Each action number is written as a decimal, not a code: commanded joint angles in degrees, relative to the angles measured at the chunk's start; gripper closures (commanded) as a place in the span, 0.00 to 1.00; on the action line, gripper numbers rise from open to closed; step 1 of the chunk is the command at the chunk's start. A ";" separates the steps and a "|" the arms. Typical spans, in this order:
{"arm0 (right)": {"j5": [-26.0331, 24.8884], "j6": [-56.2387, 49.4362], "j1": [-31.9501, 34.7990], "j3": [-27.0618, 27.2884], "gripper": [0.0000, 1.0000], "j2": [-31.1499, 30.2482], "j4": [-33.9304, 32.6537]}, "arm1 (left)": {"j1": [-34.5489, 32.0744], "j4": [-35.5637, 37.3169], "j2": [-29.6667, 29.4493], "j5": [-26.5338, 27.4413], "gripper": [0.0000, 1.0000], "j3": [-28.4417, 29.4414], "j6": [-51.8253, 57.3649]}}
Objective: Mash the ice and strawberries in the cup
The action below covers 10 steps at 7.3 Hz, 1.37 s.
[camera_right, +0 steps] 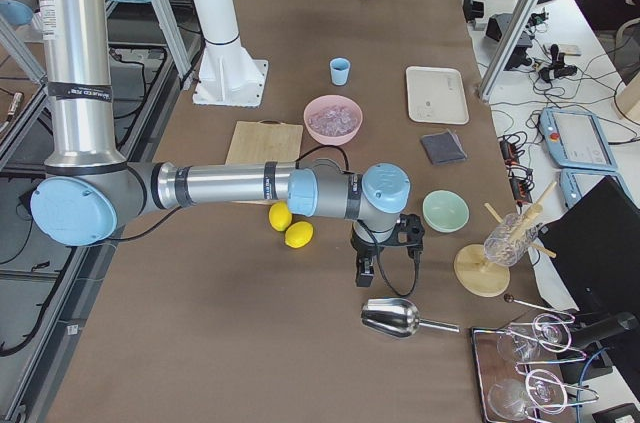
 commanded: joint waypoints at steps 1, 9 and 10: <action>0.03 0.08 0.00 -0.08 0.00 0.67 -0.03 | -0.31 -1.07 4.39 0.21 0.01 -2.64 -0.18; 0.12 0.08 0.00 -0.17 0.00 0.40 0.06 | -0.31 -11.09 6.76 -0.32 0.01 -2.03 0.09; 0.12 0.08 0.00 -0.25 0.00 0.58 0.06 | -0.31 -10.92 6.76 -0.23 0.01 -1.68 0.09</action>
